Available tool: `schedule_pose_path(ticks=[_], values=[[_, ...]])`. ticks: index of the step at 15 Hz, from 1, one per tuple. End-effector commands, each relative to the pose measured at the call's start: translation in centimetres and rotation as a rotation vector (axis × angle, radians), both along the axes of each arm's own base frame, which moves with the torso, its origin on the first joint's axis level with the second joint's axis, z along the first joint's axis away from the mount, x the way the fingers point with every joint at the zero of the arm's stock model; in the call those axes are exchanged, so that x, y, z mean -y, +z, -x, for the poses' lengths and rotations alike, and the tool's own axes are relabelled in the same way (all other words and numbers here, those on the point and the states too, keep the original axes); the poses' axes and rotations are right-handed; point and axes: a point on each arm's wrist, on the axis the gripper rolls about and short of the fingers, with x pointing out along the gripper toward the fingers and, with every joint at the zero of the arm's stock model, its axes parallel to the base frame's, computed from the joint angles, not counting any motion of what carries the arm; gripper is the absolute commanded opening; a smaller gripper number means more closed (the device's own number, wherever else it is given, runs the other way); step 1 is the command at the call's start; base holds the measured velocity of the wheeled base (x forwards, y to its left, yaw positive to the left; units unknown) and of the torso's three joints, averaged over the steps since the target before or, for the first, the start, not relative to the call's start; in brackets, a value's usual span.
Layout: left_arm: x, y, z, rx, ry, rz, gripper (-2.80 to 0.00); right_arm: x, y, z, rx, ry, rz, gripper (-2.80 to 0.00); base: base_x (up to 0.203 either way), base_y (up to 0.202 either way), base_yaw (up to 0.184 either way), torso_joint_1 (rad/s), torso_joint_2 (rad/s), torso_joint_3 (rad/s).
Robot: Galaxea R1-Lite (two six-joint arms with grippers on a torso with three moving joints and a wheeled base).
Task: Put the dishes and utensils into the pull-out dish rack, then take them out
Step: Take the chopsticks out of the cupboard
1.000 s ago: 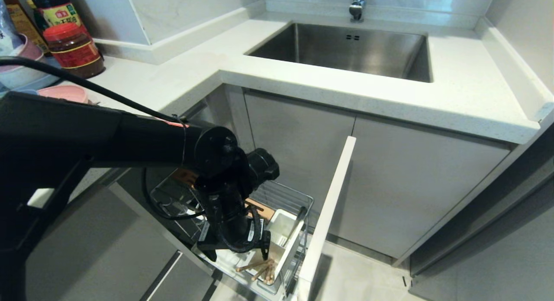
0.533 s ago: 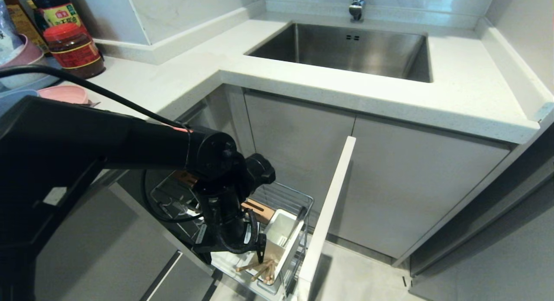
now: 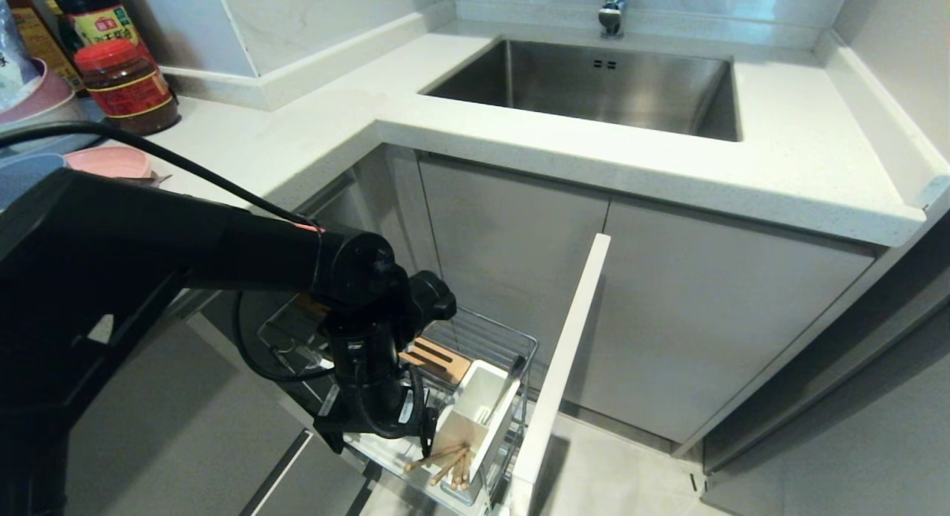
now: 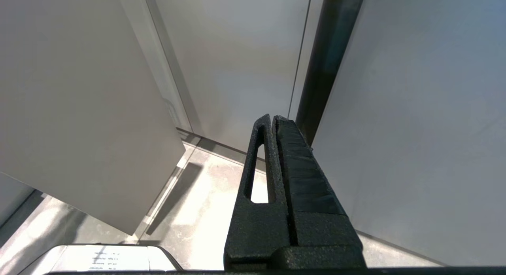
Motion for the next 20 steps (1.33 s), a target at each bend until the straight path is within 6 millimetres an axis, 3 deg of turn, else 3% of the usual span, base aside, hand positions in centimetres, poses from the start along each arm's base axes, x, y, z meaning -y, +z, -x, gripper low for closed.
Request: schedule_pose_path(ticks=[1, 6, 16, 20], values=[[0.1, -0.8, -0.2, -0.027, 0.002, -0.017, 0.0, 0.0, 0.0, 0.0, 0.0, 0.0, 0.0, -2.8, 0.0, 0.0, 0.0, 0.0, 0.0, 0.0], [0.2, -2.3, -0.1, -0.164, -0.085, -0.012, 0.0, 0.0, 0.0, 0.0, 0.0, 0.0, 0.0, -2.8, 0.0, 0.0, 0.0, 0.0, 0.0, 0.0], [2.1, -4.1, -2.8, -0.18, -0.076, 0.067, 0.0, 0.0, 0.0, 0.0, 0.0, 0.0, 0.0, -2.8, 0.0, 0.0, 0.0, 0.0, 0.0, 0.0], [1.9, -4.1, -2.6, -0.223, -0.083, 0.039, 0.0, 0.0, 0.0, 0.0, 0.0, 0.0, 0.0, -2.8, 0.0, 0.0, 0.0, 0.0, 0.0, 0.0]])
